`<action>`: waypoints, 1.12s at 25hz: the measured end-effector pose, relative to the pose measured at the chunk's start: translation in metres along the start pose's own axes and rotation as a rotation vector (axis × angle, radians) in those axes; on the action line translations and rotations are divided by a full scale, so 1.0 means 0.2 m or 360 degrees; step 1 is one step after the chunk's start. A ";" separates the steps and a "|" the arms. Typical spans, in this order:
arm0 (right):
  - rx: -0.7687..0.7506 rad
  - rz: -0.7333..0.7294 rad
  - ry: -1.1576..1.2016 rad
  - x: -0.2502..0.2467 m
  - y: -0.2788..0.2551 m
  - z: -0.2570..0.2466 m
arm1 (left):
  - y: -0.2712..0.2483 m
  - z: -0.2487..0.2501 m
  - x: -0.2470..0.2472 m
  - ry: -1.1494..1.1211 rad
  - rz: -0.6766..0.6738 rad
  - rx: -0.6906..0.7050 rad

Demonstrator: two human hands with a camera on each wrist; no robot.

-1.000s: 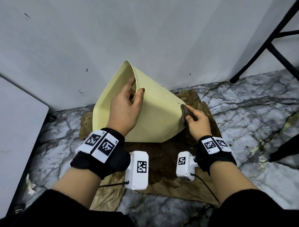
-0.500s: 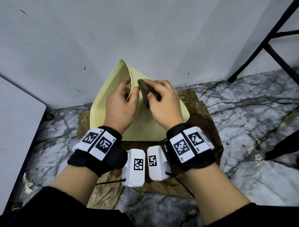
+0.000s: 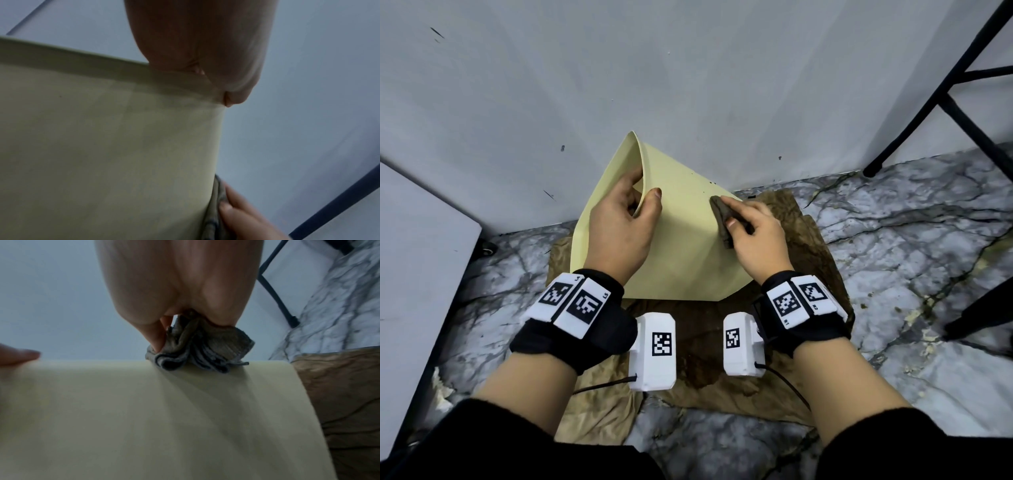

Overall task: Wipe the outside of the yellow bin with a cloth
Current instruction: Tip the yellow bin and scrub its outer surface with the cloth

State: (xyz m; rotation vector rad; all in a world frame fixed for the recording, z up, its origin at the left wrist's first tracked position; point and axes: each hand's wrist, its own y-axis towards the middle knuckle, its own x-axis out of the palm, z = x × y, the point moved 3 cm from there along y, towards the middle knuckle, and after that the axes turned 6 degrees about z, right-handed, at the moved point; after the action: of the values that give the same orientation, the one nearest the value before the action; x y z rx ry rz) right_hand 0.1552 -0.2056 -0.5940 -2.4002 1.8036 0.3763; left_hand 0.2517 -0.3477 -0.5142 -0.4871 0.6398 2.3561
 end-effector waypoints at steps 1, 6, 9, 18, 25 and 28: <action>0.0025 0.0021 -0.0010 -0.01 0.01 0.04 | 0.00 -0.01 0.00 0.0005 0.0002 -0.0013; 0.0174 0.0052 -0.0047 -0.06 0.04 0.17 | 0.01 0.03 -0.01 0.0120 -0.0041 -0.0005; 0.0229 0.0071 -0.0048 -0.07 0.04 0.20 | 0.02 0.07 0.00 0.0161 -0.0090 -0.0015; 0.0090 0.0048 -0.0111 -0.05 -0.02 0.14 | 0.06 0.06 -0.03 0.0130 -0.0029 -0.0188; -0.0135 0.0026 -0.0126 -0.01 -0.03 -0.10 | 0.02 0.01 -0.03 -0.0319 0.0106 -0.0254; -0.0400 -0.0001 -0.0119 0.05 -0.05 -0.25 | -0.01 0.02 0.00 -0.0360 0.0085 -0.0170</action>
State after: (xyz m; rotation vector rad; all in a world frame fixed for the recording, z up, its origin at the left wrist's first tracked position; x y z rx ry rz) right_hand 0.1732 -0.2242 -0.5492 -2.5065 1.8201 0.7223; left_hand 0.2518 -0.3451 -0.5117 -0.2465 0.4288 2.4592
